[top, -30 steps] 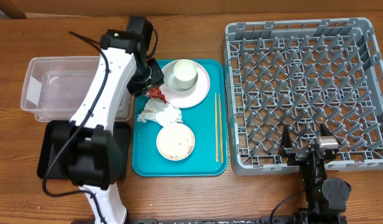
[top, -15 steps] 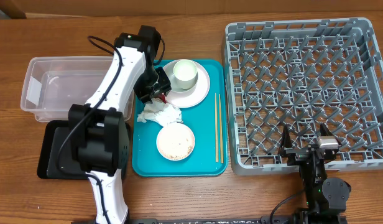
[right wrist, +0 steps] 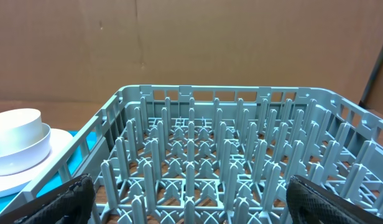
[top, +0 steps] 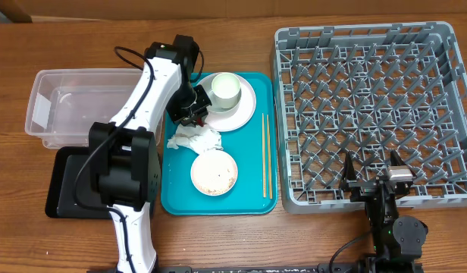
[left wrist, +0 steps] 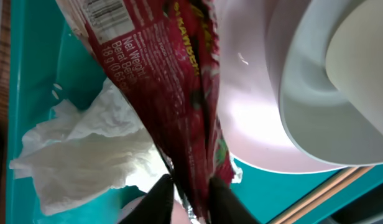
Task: Sort waste into correct bins and load items into the dishwasher
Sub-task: 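Carry the red wrapper with left gripper and drop into clear bin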
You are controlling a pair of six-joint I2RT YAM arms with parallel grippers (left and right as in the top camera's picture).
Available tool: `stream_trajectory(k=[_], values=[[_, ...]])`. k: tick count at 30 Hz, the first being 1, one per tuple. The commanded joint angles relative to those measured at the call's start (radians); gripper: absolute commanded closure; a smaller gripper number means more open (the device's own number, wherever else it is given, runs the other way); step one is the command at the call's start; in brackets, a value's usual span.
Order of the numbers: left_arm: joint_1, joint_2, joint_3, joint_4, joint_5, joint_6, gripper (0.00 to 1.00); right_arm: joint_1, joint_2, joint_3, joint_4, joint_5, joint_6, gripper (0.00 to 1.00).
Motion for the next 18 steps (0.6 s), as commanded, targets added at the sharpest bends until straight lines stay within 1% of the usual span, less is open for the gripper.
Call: stream_trajectory(k=[1, 2, 6, 9, 12, 15, 18], values=[[-0.006, 0.016, -0.009, 0.001, 0.012, 0.012, 0.86, -0.008, -0.010, -0.010, 0.004, 0.009, -0.004, 0.00], [-0.006, 0.016, -0.009, 0.002, 0.012, 0.012, 0.87, -0.008, -0.010, -0.010, 0.004, 0.009, -0.004, 0.00], [-0.006, 0.016, -0.009, 0.003, 0.012, 0.012, 0.96, -0.008, -0.010, -0.010, 0.004, 0.009, -0.004, 0.00], [-0.006, 0.016, -0.008, 0.000, 0.015, 0.027, 0.96, -0.008, -0.010, -0.010, 0.004, 0.009, -0.004, 0.00], [0.001, 0.015, 0.011, -0.009, 0.063, 0.080, 0.96, -0.008, -0.010, -0.010, 0.004, 0.009, -0.004, 0.00], [0.015, 0.015, 0.074, -0.056, 0.111, 0.100, 0.96, -0.008, -0.010, -0.010, 0.004, 0.009, -0.004, 0.00], [0.025, 0.015, 0.164, -0.115, 0.113, 0.111, 0.96, -0.008, -0.010, -0.010, 0.004, 0.009, -0.004, 0.00]])
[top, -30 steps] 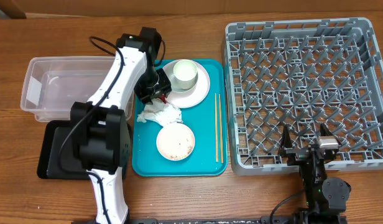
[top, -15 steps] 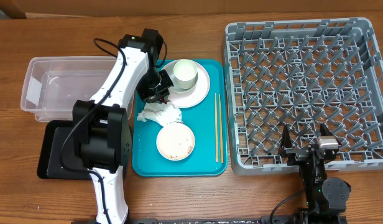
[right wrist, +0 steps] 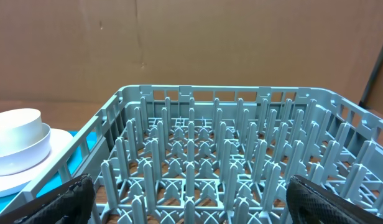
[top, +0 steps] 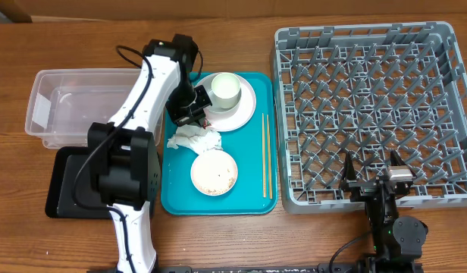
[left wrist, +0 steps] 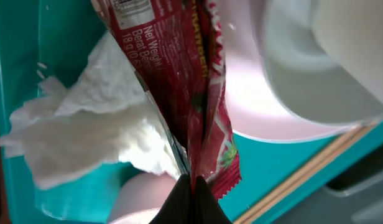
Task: Sort waste into correct bins and load items into the dishwasher
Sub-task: 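Carry the red wrapper with left gripper and drop into clear bin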
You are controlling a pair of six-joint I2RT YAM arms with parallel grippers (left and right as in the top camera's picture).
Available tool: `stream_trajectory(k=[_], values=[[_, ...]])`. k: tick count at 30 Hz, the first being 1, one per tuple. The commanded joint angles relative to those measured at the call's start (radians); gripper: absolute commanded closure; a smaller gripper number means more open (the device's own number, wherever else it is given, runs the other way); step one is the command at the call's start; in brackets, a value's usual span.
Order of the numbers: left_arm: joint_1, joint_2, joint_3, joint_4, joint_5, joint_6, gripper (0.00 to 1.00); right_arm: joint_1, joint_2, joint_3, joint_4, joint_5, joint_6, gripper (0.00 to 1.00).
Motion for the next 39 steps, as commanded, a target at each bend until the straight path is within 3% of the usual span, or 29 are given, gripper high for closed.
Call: stream_trajectory(k=[1, 11, 16, 26, 39], values=[[0.019, 0.007, 0.126, -0.039, 0.040, 0.049, 0.96, -0.008, -0.010, -0.010, 0.004, 0.009, -0.004, 0.00], [0.123, 0.007, 0.487, -0.239, 0.012, 0.092, 0.96, -0.008, -0.010, -0.010, 0.004, 0.009, -0.004, 0.00], [0.225, 0.007, 0.522, -0.277, -0.092, 0.092, 0.96, -0.008, -0.010, -0.010, 0.004, 0.009, -0.004, 0.00], [0.380, 0.008, 0.411, -0.307, -0.244, 0.057, 0.96, -0.008, -0.010, -0.010, 0.004, 0.009, -0.004, 0.00], [0.406, 0.008, 0.099, -0.072, -0.263, 0.027, 0.96, -0.008, -0.010, -0.010, 0.004, 0.009, -0.004, 0.00]])
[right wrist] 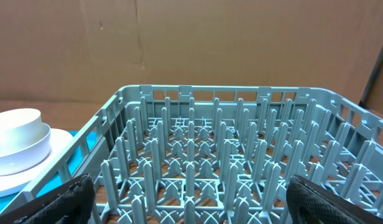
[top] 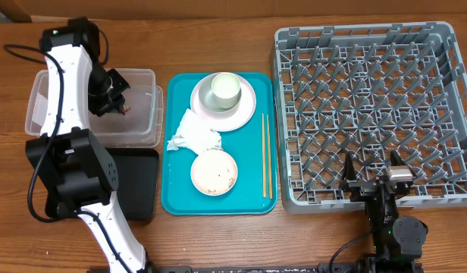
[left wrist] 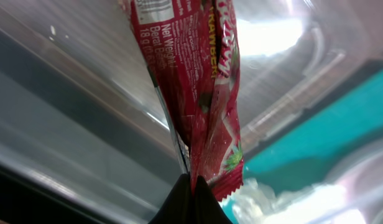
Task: Sort waste into correct bins and load items into the dishwasher
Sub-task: 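Carry the red wrapper with left gripper and drop into clear bin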
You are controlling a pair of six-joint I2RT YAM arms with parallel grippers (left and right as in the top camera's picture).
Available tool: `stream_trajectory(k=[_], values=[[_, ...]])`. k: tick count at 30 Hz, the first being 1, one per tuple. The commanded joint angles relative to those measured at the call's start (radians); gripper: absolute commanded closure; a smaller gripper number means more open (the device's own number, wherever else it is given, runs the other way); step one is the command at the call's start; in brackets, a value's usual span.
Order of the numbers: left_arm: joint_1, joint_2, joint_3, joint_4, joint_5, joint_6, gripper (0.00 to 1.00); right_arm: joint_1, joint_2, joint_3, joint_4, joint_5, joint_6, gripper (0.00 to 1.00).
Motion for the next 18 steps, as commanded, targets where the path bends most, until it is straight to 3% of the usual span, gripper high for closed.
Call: stream_trajectory(k=[1, 3, 5, 9, 10, 15, 18], values=[[0.008, 0.003, -0.049, 0.030, -0.032, -0.033, 0.96, -0.008, -0.010, -0.010, 0.004, 0.009, -0.004, 0.00], [0.012, 0.003, -0.068, 0.053, -0.032, -0.032, 0.94, -0.008, -0.010, -0.010, 0.004, 0.009, -0.004, 0.00], [0.015, 0.003, -0.073, 0.064, -0.032, -0.032, 0.82, -0.008, -0.010, -0.010, 0.004, 0.009, -0.004, 0.00], [0.019, 0.003, -0.073, 0.066, -0.031, -0.031, 0.72, -0.008, -0.010, -0.010, 0.004, 0.009, -0.004, 0.00], [0.019, 0.003, -0.073, 0.063, -0.030, -0.026, 0.72, -0.008, -0.010, -0.010, 0.004, 0.009, -0.004, 0.01], [0.019, -0.008, -0.055, 0.048, 0.027, 0.055, 0.92, -0.008, -0.010, -0.010, 0.004, 0.009, -0.004, 0.00], [0.015, -0.043, -0.027, 0.019, 0.042, 0.055, 0.96, -0.008, -0.010, -0.010, 0.004, 0.009, -0.004, 0.00]])
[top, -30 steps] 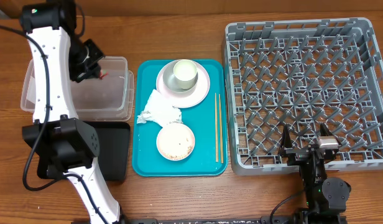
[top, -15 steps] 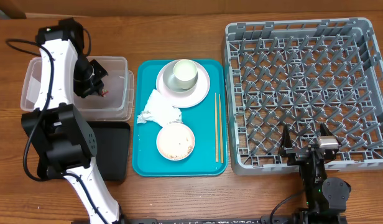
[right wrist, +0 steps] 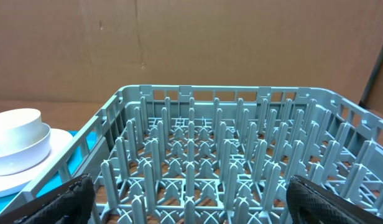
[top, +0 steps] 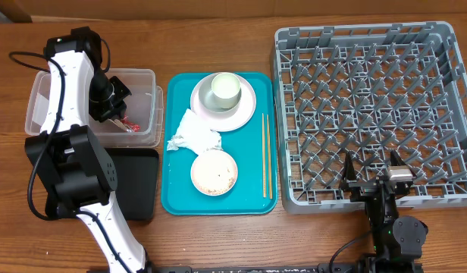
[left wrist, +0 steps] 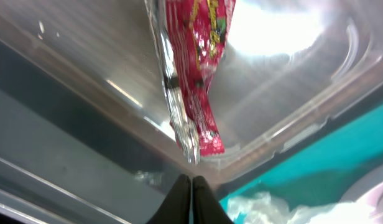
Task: Sort waste into correct bins and load items into the dishwasher
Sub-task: 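Carry the red wrapper with left gripper and drop into clear bin, then move left gripper to the white tissue and grasp it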
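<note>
The red snack wrapper [left wrist: 193, 87] lies inside the clear plastic bin [top: 42, 114], seen in the overhead view as a red strip [top: 127, 123]. My left gripper [left wrist: 191, 182] hangs just above the bin's right part [top: 111, 97], its fingers a thin slit apart with nothing between them. The wrapper's lower end sits just clear of the fingertips. A crumpled white tissue [top: 192, 133], a plate with a cup [top: 224, 89], a small dirty bowl [top: 214, 173] and chopsticks [top: 265, 155] rest on the teal tray [top: 252, 203]. My right gripper [right wrist: 191, 194] stands open at the rack's near edge.
The grey dishwasher rack [top: 374, 114] fills the right side, its pegs [right wrist: 198, 155] bare. A black bin [top: 135, 173] sits in front of the clear one, left of the tray. The table is brown wood with a cardboard wall behind.
The left gripper has let go of the red wrapper, which now lies in the clear bin. The gripper has shifted slightly toward me. The right arm has not moved.
My left gripper first had its fingers around the red wrapper on the tray beside the plate and tissue. Then it was shut on it there. Later it held the wrapper over the clear bin, and now the wrapper lies in that bin, released.
</note>
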You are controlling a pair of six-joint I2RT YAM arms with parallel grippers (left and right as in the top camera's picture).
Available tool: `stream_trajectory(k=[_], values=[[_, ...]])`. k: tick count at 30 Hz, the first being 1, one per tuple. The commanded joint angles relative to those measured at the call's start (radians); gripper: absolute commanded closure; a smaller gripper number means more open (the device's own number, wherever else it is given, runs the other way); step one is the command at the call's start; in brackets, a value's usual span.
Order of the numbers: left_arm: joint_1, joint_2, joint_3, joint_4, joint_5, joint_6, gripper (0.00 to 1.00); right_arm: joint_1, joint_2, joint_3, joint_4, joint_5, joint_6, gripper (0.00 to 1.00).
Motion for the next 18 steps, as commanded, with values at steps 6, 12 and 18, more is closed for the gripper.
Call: stream_trajectory(k=[6, 12, 18], values=[[-0.017, -0.183, 0.054, -0.059, 0.060, 0.032, 0.96, -0.008, -0.010, -0.010, 0.004, 0.009, -0.003, 0.00], [-0.056, -0.271, 0.054, -0.174, 0.135, 0.084, 0.96, -0.008, -0.010, -0.010, 0.004, 0.009, -0.003, 0.00], [-0.150, -0.275, 0.022, -0.257, 0.211, 0.153, 0.96, -0.008, -0.010, -0.010, 0.004, 0.009, -0.003, 0.00]])
